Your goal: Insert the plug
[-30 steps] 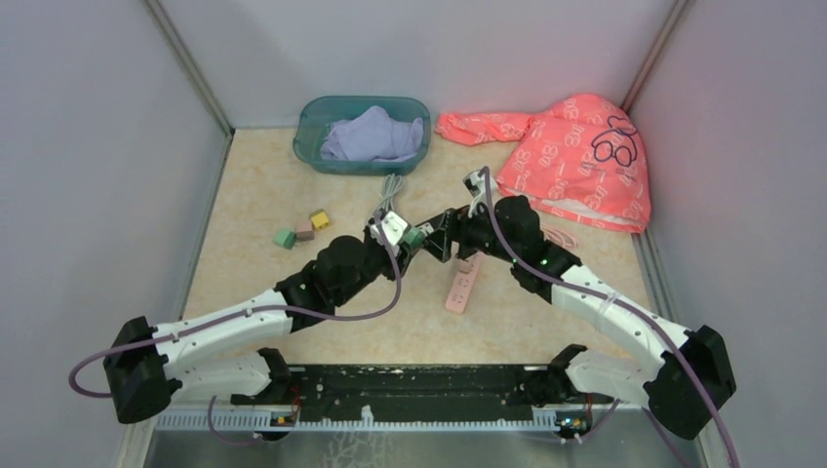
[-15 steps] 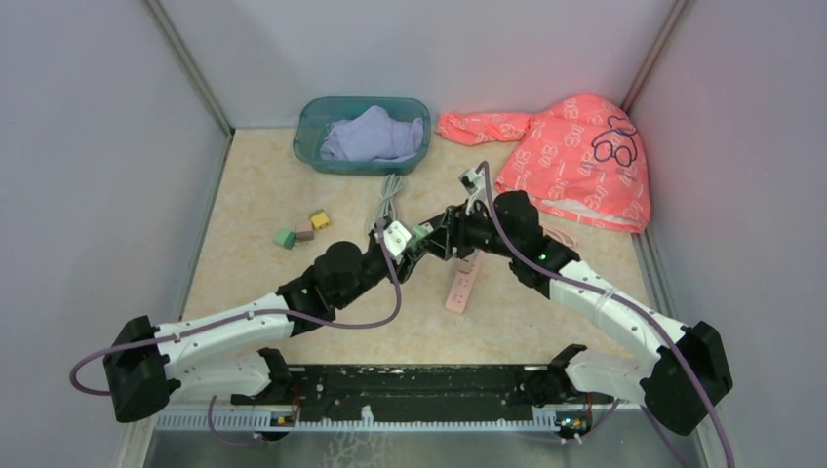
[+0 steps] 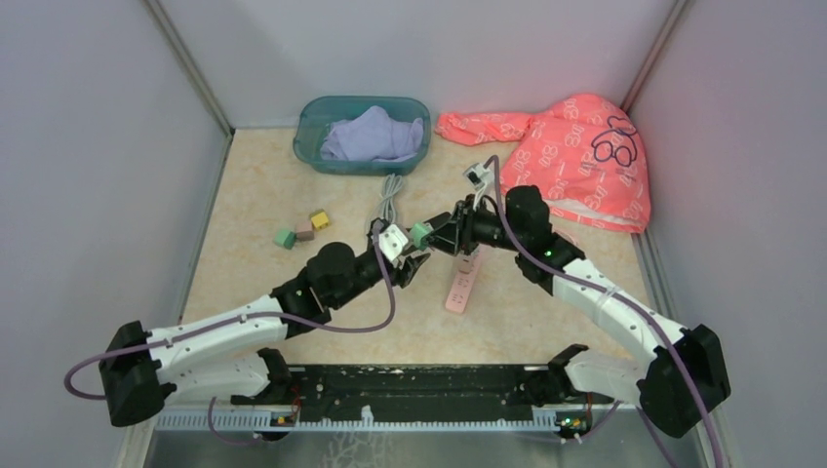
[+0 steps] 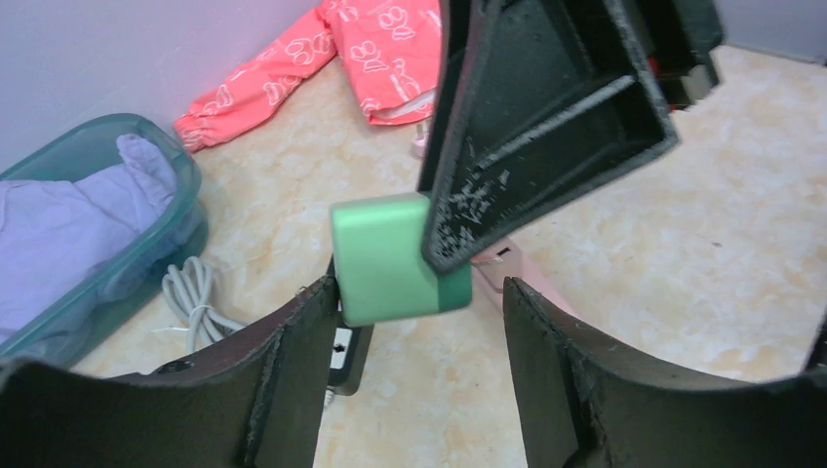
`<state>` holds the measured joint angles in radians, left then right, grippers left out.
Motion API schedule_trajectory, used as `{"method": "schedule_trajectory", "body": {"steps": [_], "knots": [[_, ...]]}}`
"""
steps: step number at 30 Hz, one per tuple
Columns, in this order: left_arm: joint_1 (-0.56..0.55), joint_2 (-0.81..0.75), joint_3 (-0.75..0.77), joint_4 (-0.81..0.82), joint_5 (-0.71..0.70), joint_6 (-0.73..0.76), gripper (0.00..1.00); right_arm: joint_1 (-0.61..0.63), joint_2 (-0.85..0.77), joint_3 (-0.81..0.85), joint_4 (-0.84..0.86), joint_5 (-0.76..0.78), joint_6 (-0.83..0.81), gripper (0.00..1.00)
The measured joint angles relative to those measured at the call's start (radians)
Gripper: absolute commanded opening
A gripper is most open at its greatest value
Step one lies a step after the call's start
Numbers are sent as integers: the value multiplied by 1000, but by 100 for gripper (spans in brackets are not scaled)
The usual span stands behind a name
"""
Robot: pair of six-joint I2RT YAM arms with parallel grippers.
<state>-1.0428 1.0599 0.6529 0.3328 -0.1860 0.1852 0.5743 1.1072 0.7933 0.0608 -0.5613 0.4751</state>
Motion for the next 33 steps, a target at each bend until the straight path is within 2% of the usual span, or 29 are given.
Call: {"method": "schedule_trajectory", "body": {"steps": [4,9,13,22,33], "knots": [[1,-48,0,-42,64,0,80,-42,0,-16,52,-64,-12,0],[29,-112,-12,-88,161,-10,84,-69,-1,-41,92,-134,-55,0],[108,-164,-30,-112,280,-41,84,-83,-2,-56,120,-187,-85,0],[280,-173,-30,-116,600,-155,83,-88,-14,-100,208,-317,-117,0],[346,-95,11,-108,851,-270,75,-88,-14,-115,299,-429,-116,0]]}}
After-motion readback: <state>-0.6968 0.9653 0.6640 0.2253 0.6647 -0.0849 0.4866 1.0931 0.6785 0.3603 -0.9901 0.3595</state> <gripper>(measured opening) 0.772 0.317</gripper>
